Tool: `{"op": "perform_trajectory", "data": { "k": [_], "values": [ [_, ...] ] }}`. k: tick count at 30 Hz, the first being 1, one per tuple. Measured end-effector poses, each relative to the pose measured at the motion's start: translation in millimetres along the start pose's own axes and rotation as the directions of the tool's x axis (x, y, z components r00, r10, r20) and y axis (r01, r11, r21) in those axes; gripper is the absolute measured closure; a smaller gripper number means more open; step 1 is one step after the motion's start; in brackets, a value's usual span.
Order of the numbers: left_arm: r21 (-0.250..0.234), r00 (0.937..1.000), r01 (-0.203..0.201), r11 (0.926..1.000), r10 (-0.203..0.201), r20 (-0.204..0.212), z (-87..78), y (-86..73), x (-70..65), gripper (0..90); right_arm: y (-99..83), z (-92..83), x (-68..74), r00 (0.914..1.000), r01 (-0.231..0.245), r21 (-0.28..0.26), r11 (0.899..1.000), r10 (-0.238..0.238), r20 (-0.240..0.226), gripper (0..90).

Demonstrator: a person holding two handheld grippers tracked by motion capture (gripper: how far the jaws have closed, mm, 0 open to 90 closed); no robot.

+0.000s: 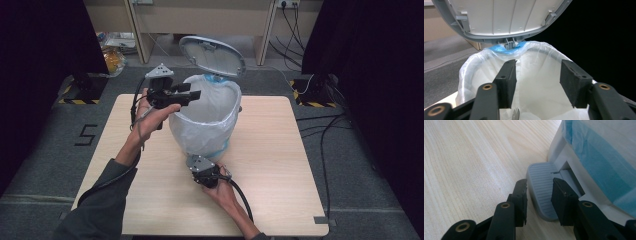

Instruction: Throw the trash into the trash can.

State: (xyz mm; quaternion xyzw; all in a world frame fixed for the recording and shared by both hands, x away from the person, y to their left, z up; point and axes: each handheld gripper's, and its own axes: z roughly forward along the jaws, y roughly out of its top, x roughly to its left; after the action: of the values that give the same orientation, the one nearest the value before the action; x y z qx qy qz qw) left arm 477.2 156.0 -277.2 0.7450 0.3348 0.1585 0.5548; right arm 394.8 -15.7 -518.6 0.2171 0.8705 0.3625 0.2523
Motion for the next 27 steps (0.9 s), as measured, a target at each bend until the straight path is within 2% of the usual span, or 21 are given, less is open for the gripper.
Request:
{"op": "perform_trajectory", "data": {
  "k": [6, 9, 11, 13, 14, 18, 24, 27],
  "values": [
    [0.001, 0.9998, -0.018, 0.9998, 0.018, 0.004, -14.0, -4.8, -2.7, 40.1, 0.0, 0.0, 0.0, 1.0, -0.001, 0.0, 1.0, 0.001, -0.001, 64.8],
    [-0.005, 1.0, -0.004, 1.0, 0.003, -0.003, -26.0, -9.4, -1.3, 33.0, -0.1, 0.0, -0.2, 1.0, 0.0, -0.001, 1.0, 0.0, -0.001, 64.8],
    [-0.007, 1.0, 0.001, 1.0, -0.001, -0.002, -29.6, -11.4, -0.5, 31.9, 0.0, 0.0, -0.2, 1.0, -0.001, -0.001, 1.0, 0.001, -0.002, 64.8],
    [-0.011, 1.0, 0.005, 0.9999, -0.005, 0.005, -41.4, -18.9, 1.9, 31.3, -0.1, 0.0, -0.6, 1.0, -0.001, -0.002, 1.0, 0.001, -0.005, 64.8],
    [-0.011, 1.0, 0.005, 0.9999, -0.005, 0.005, -41.4, -18.9, 1.9, 31.2, -0.1, -0.3, -1.1, 1.0, 0.003, -0.003, 1.0, -0.003, -0.002, 64.8],
    [-0.021, 0.9999, 0.011, 0.9997, -0.011, -0.005, -59.2, -29.1, 5.0, 30.1, 0.0, -0.2, -1.0, 1.0, 0.003, -0.002, 1.0, -0.003, -0.002, 64.7],
    [-0.027, 0.9997, 0.009, 0.9996, -0.01, -0.023, -71.9, -37.2, 8.0, 30.1, 0.0, -0.3, -1.1, 1.0, 0.001, -0.002, 1.0, -0.001, -0.004, 64.6],
    [-0.047, 0.9997, 0.013, 0.9988, -0.014, -0.022, -77.7, -43.4, 9.8, 29.7, -0.3, -0.4, -1.5, 1.0, -0.006, -0.003, 1.0, 0.006, -0.008, 64.6]
  ]
}}
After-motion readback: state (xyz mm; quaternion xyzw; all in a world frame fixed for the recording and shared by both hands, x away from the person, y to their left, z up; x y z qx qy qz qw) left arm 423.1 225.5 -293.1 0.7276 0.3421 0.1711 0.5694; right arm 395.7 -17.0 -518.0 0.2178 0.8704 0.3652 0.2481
